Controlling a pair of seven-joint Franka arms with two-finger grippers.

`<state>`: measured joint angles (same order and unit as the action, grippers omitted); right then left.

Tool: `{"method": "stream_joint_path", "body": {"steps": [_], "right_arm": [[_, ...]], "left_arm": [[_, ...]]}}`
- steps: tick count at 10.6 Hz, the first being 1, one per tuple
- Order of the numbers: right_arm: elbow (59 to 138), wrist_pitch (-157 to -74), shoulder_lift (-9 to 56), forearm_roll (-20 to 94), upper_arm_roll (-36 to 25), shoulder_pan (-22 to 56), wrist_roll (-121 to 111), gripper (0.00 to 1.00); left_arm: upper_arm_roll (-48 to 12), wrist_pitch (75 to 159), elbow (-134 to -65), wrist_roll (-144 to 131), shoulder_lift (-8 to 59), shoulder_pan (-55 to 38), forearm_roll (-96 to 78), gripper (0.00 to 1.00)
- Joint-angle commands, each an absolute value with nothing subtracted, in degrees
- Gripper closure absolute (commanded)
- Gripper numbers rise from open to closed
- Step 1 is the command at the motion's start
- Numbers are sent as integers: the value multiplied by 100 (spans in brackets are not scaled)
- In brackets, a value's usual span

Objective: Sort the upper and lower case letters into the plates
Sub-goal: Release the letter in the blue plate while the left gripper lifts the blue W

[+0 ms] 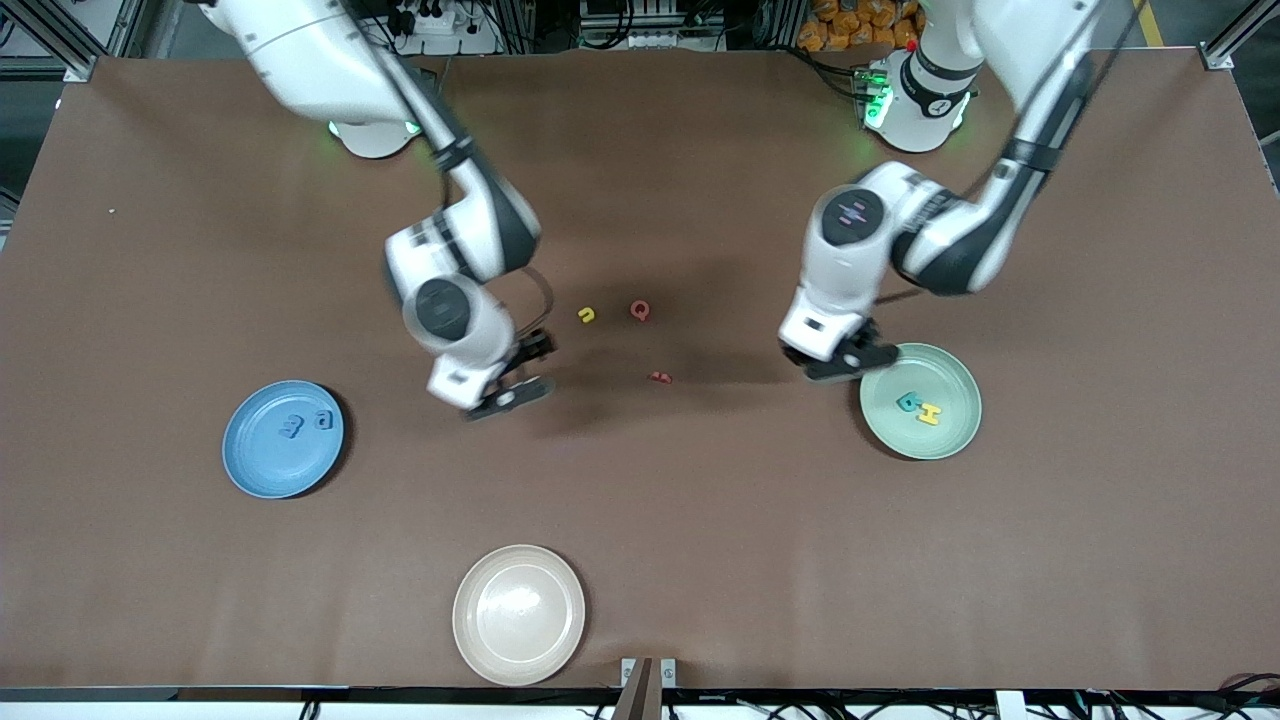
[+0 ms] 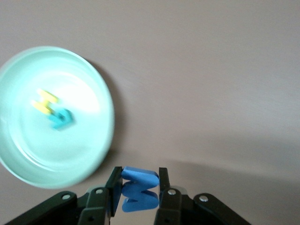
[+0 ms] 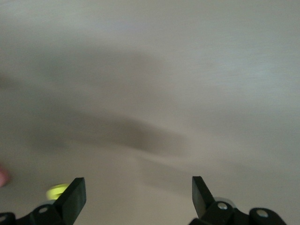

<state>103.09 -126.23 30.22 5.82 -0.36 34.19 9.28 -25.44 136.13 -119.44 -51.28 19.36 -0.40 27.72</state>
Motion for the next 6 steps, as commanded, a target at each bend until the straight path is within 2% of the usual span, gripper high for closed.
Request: {"method": "stream_joint_path", "body": {"steps": [1,4,6], "right_arm": [[9980,-12639,3066,642,-105,4075,1674,0],[8793,-12656,3935,309,-105,4490,1156,0],[8377,-12674,4174,237,-105,4535,-64,0]], "left_arm": [[-2610,13562,-12041,-4117,1941,708,2646,100],[-2541,13562,-11962,-3246,2100,1168,2637,100],[-2356,13579,-11892,-3076,2232,1178,2550,100]]}}
